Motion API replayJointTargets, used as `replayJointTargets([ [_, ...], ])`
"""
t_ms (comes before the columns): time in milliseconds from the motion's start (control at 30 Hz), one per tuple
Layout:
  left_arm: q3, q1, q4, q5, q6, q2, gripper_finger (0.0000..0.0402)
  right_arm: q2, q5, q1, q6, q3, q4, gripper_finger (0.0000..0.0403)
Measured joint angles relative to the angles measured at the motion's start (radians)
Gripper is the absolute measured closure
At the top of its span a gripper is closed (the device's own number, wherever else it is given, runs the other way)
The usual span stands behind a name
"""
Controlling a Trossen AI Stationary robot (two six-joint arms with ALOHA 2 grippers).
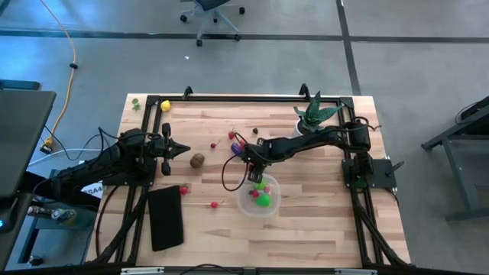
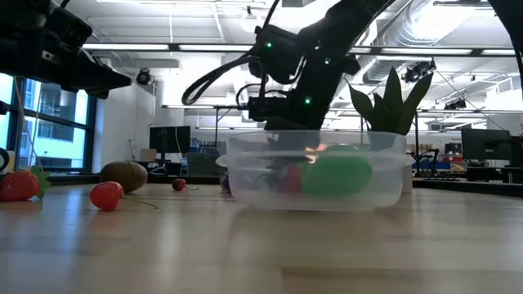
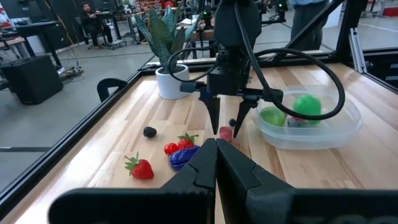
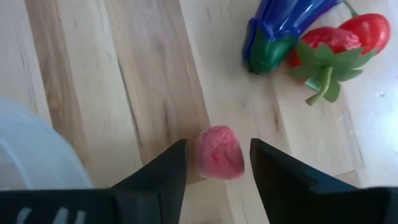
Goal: Pick and placing Produce into tupperware
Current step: Put the pink peach into the transparent container
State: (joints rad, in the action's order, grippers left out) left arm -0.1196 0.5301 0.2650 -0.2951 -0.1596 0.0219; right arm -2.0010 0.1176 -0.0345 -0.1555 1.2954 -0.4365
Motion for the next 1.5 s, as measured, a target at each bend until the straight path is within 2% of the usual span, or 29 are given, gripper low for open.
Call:
replayJointTargets([
  [800, 0.000, 0.000, 0.000, 0.000, 0.000, 0.000, 0.0401, 0.000, -0.021, 0.000, -0.002, 0.000, 0.000, 0.0316],
  [1200, 0.000, 0.000, 0.000, 0.000, 0.000, 0.000, 0.0401, 0.005, -0.022, 0.004, -0.023, 0.000, -0.008, 0.0318],
  [1500, 0.000, 0.000, 0.000, 0.000, 0.000, 0.000, 0.0401, 0.081, -0.009, 0.005, -0.023, 0.000, -0.034, 0.0318],
])
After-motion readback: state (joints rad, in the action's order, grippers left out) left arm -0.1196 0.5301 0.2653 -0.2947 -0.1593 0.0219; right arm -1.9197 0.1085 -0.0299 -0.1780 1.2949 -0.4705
